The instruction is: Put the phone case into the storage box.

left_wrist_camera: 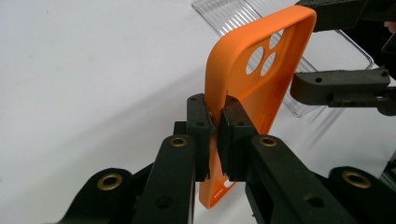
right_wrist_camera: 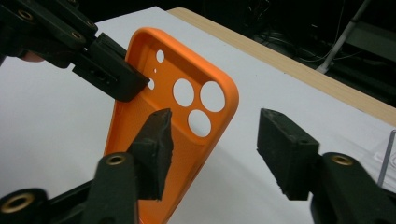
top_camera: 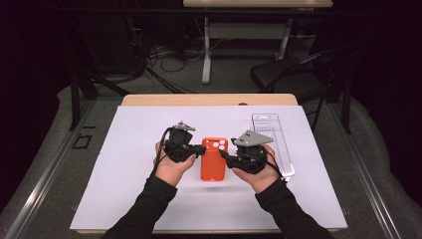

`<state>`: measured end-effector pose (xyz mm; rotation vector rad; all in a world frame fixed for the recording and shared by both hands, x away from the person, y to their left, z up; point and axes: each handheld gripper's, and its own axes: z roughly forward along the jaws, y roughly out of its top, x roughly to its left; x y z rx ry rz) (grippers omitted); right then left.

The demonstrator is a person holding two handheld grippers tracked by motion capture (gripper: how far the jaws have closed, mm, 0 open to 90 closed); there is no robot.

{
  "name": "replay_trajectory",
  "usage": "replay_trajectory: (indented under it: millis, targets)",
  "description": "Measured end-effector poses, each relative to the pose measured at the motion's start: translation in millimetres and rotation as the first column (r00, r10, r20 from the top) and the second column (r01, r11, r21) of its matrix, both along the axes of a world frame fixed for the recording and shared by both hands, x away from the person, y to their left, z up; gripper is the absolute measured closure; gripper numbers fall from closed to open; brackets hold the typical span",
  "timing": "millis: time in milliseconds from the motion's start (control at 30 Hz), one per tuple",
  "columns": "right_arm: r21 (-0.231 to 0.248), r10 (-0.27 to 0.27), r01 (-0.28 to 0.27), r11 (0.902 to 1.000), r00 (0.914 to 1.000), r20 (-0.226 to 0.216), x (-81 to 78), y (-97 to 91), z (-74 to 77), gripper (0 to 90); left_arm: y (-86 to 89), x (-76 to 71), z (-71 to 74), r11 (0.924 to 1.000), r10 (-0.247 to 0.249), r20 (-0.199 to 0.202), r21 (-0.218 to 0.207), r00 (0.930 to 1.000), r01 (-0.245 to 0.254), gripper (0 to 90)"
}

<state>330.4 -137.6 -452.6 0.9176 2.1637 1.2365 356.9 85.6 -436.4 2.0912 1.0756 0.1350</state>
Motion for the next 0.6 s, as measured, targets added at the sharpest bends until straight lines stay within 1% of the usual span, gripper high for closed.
replay_trajectory:
  millis: [100, 167, 267, 400, 500, 600]
  targets:
    - [-0.006, -0.01, 0.01, 0.9999, 0.9999, 0.008, 0.4, 0.0, 1.5, 48.3, 0.1, -0.2, -0.2, 1.0, -0.001, 0.0, 0.002, 1.0, 0.001, 83.9]
    - [-0.017, -0.02, 0.02, 0.9997, 0.9997, 0.013, 0.4, -0.1, 2.1, 50.9, 0.2, -0.4, -0.6, 1.0, 0.002, -0.002, -0.002, 1.0, -0.002, 83.9]
    - [-0.01, -0.015, 0.015, 0.9998, 0.9999, 0.002, 0.4, -0.2, 2.4, 53.4, 0.1, -0.8, -0.7, 1.0, 0.002, -0.005, -0.003, 1.0, -0.002, 83.9]
    - [-0.026, -0.021, 0.021, 0.9994, 0.9996, 0.02, 0.0, 0.5, 3.5, 57.3, -0.5, -1.1, -0.9, 1.0, -0.002, -0.003, 0.001, 1.0, 0.002, 83.9]
    - [-0.017, -0.015, 0.015, 0.9997, 0.9997, 0.02, 0.5, 1.2, 3.8, 59.6, -1.3, -1.3, -1.4, 1.0, -0.003, 0.0, 0.004, 1.0, 0.003, 83.9]
    - [-0.02, -0.021, 0.021, 0.9996, 0.9993, 0.03, 0.8, 2.0, 4.1, 62.0, -2.1, -1.5, -2.0, 1.0, -0.001, -0.002, 0.005, 1.0, 0.001, 83.9]
